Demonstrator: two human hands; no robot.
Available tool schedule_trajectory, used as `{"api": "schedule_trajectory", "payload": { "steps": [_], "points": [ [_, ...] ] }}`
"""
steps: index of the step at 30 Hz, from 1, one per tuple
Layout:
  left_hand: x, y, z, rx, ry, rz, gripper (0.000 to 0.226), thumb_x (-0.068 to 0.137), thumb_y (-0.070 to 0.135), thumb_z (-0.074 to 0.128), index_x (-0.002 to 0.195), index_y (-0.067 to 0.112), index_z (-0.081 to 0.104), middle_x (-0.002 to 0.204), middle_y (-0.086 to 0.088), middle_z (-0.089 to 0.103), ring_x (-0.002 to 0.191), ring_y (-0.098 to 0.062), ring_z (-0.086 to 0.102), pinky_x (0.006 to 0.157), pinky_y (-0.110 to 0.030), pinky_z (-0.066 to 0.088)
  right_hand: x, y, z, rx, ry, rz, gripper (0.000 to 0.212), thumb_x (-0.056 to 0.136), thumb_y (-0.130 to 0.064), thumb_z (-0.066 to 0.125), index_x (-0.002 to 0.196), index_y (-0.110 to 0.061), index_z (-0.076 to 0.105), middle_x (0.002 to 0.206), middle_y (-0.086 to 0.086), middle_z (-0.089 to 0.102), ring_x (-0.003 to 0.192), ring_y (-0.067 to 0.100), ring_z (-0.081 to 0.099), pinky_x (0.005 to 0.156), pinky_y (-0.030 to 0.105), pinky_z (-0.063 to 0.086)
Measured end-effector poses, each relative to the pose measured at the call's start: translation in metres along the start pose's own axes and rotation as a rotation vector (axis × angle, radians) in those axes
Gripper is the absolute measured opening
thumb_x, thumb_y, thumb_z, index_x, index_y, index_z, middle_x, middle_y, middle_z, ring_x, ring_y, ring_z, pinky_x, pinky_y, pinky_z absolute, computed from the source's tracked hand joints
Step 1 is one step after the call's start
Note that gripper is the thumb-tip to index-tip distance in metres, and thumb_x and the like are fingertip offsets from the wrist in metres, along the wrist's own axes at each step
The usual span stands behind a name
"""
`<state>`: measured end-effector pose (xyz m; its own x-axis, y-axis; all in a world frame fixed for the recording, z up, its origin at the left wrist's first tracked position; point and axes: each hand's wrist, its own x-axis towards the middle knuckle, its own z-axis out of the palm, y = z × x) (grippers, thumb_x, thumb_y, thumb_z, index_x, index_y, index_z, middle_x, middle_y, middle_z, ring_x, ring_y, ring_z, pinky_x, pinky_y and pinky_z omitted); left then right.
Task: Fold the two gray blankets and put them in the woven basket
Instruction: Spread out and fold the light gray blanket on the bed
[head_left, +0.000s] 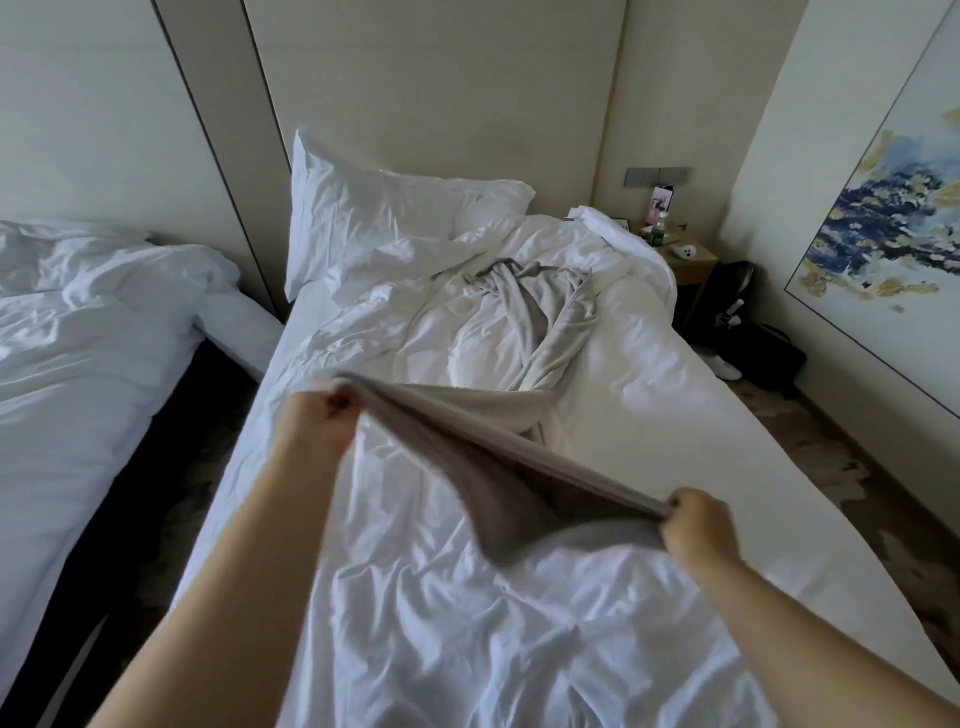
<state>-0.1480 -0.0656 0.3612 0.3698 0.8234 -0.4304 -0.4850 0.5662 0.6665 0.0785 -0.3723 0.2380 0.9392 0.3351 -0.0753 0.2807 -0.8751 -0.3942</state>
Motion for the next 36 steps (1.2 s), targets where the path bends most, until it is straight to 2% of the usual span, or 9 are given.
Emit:
{"api": "schedule_trajectory", "payload": {
  "steps": [2,4,10,14,18,22,27,33,36],
  "points": [
    [0.021,-0.001,-0.041,0.380,0.166,0.043,0.021,0.099,-0.004,0.031,0.100,-0.001,0.052,0.083,-0.024,0.048,0.065,0.008,0.063,0.057,-0.004,0.046,0.014,0.031,-0.007,0.030,0.065,0.136,0.013,0.083,0.000,0.054,0.083,0.005,0.066,0.068,0.015,0.059,0.066,0.032,0.053,0.059,0.034,0.046],
    [0.034,-0.025,-0.079,0.702,0.369,0.027,0.023,0.096,0.008,0.041,0.111,-0.002,0.057,0.104,-0.027,0.059,0.096,-0.021,0.067,0.077,-0.026,0.054,0.021,0.039,-0.006,0.144,0.097,0.272,0.014,0.088,0.000,0.051,0.091,0.008,0.062,0.082,0.023,0.062,0.068,0.033,0.053,0.061,0.036,0.046],
    [0.032,-0.041,-0.021,0.132,0.070,-0.332,0.028,0.086,-0.003,0.022,0.065,0.012,0.033,0.048,-0.002,0.033,0.037,-0.012,0.031,0.037,-0.018,0.028,0.074,-0.028,-0.044,0.914,-0.192,0.455,0.028,0.092,0.009,0.039,0.112,0.002,0.057,0.107,0.023,0.058,0.077,0.032,0.057,0.048,0.036,0.049],
    [0.033,0.031,0.061,-0.295,-0.384,0.026,0.034,0.090,-0.001,0.031,0.066,0.010,0.052,0.056,0.001,0.048,0.043,-0.006,0.046,0.039,-0.014,0.037,0.137,-0.080,-0.165,0.940,0.507,0.052,0.031,0.082,-0.019,0.035,0.088,-0.031,0.063,0.091,-0.001,0.064,0.093,0.023,0.063,0.050,0.009,0.048],
    [0.062,0.024,0.034,0.143,-0.049,0.248,0.032,0.094,0.008,0.041,0.071,0.017,0.061,0.063,0.000,0.056,0.049,-0.010,0.049,0.043,-0.020,0.040,0.148,-0.051,-0.167,0.702,0.833,-0.164,0.033,0.079,-0.024,0.046,0.110,-0.030,0.055,0.098,-0.007,0.062,0.084,0.009,0.058,0.078,0.022,0.050],
    [0.082,-0.089,-0.101,1.161,0.277,-0.063,0.029,0.100,0.016,0.038,0.076,0.006,0.051,0.059,-0.009,0.045,0.046,-0.020,0.042,0.038,-0.021,0.035,0.074,0.012,-0.015,0.043,0.029,-0.123,0.013,0.078,-0.002,0.055,0.088,-0.010,0.058,0.086,0.019,0.064,0.074,0.034,0.056,0.062,0.031,0.038],
    [0.042,-0.165,-0.262,1.275,0.549,-0.560,0.018,0.095,0.007,0.040,0.080,0.001,0.047,0.064,-0.016,0.050,0.044,-0.021,0.048,0.041,-0.022,0.043,-0.007,0.139,0.093,-0.337,-0.562,0.312,0.019,0.090,-0.010,0.052,0.097,0.001,0.066,0.107,0.022,0.066,0.098,0.035,0.062,0.067,0.028,0.037],
    [0.030,-0.194,-0.296,1.561,0.361,-0.644,0.029,0.095,0.010,0.049,0.068,0.019,0.050,0.102,-0.019,0.058,0.088,-0.023,0.052,0.075,-0.027,0.042,-0.049,0.166,0.145,0.633,-0.509,0.849,0.041,0.086,0.009,0.038,0.115,-0.006,0.062,0.082,0.016,0.069,0.082,0.036,0.059,0.067,0.039,0.051],
    [0.038,-0.204,-0.274,1.515,0.441,-0.604,0.026,0.097,0.008,0.045,0.113,-0.002,0.063,0.123,-0.023,0.059,0.110,-0.034,0.058,0.072,-0.025,0.043,-0.037,0.152,0.145,1.041,-0.489,1.180,0.042,0.069,-0.002,0.037,0.104,-0.008,0.059,0.076,0.016,0.069,0.079,0.034,0.056,0.063,0.037,0.048]
  ]
}}
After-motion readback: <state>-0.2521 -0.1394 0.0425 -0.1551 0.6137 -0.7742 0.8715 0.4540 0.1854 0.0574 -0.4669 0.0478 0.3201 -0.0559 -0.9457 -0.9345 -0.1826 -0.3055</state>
